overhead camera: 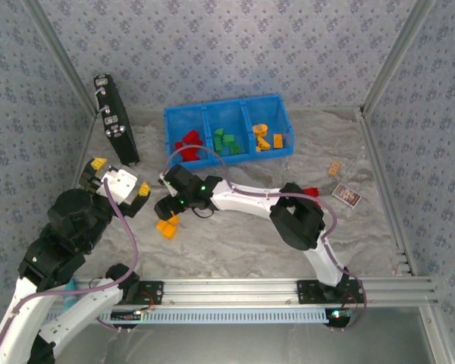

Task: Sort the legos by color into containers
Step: Pick up the lego from the middle-left of the table.

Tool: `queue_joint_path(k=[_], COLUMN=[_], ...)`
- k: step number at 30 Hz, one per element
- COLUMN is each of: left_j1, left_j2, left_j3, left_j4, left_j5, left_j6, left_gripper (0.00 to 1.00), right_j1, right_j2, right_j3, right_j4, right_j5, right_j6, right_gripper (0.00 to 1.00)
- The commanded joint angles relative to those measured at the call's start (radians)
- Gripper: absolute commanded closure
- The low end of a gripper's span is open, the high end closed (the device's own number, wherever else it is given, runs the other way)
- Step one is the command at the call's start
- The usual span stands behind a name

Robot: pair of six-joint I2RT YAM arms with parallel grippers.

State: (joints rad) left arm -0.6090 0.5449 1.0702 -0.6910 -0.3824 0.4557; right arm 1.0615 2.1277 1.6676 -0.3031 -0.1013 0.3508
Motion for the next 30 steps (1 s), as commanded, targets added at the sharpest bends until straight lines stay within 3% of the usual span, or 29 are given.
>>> queue_joint_path(k=[1,23,30], left_j1=[-0.007,-0.006,-0.005], left_j2=[-0.007,-0.006,-0.003], left_j3=[0.005,0.010,0.007], left_j4=[0.035,0.031,0.031], left_j5=[0.005,0.004,0.000], left_j6=[0.000,0.001,0.004], left_gripper=[0.00,0.00,0.00], right_j1=[0.022,0.031,0.014], right_j2=[0.044,0.150,0.131], right_j3=[0.027,0.102,0.082], right_j4=[-0.080,-0.163,-0.175], right_j5=[0.035,0.113,0.133], right_j6=[-0.012,-0.024,-0.032], right_gripper=[0.16,0.39,0.60])
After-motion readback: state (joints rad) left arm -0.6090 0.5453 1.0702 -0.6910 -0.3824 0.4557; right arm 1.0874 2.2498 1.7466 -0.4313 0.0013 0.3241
